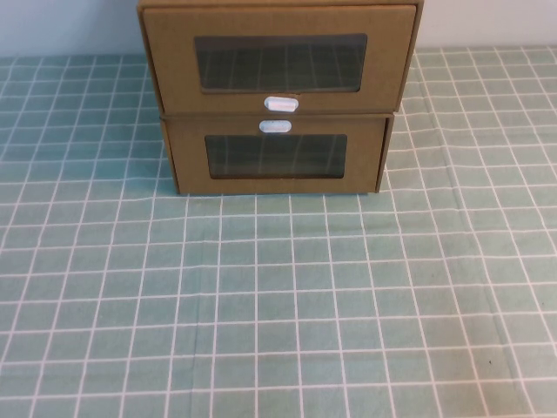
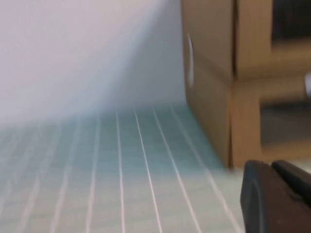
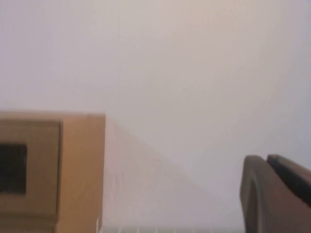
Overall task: Open the shoe box
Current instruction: 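Pull the top drawer of the cardboard box fully open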
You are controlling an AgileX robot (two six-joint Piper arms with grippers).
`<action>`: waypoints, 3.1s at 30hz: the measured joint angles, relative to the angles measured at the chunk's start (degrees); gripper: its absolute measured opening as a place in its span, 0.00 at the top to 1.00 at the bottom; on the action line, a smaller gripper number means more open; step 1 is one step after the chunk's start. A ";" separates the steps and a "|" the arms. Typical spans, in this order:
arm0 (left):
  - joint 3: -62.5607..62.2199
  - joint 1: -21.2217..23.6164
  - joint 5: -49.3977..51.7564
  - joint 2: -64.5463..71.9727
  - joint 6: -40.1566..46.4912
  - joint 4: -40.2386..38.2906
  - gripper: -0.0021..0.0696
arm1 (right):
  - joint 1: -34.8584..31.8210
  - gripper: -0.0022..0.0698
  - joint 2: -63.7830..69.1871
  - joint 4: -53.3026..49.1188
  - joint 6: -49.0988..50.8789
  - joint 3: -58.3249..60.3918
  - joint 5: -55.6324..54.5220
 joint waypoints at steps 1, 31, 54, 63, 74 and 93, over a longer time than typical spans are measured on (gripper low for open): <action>0.00 0.00 -2.99 0.00 0.00 -0.55 0.98 | 0.00 0.99 0.00 0.00 0.00 0.00 -3.16; -27.46 0.00 -34.49 3.40 -22.37 -1.32 0.98 | 0.00 0.99 3.78 9.39 22.71 -36.04 -1.96; -56.81 0.00 19.14 46.71 -19.92 4.93 0.98 | 0.00 0.99 47.53 5.73 5.01 -62.43 40.57; -61.13 0.00 24.11 62.92 9.93 -21.30 0.98 | 9.53 0.99 60.98 11.06 -18.26 -62.43 42.19; -91.31 0.00 36.16 88.40 31.23 -41.60 0.98 | 30.12 0.99 81.01 -1.89 -34.77 -64.16 41.92; -125.15 0.00 61.88 117.33 21.96 -43.41 0.98 | 33.91 0.99 97.15 -34.72 -18.13 -84.73 50.92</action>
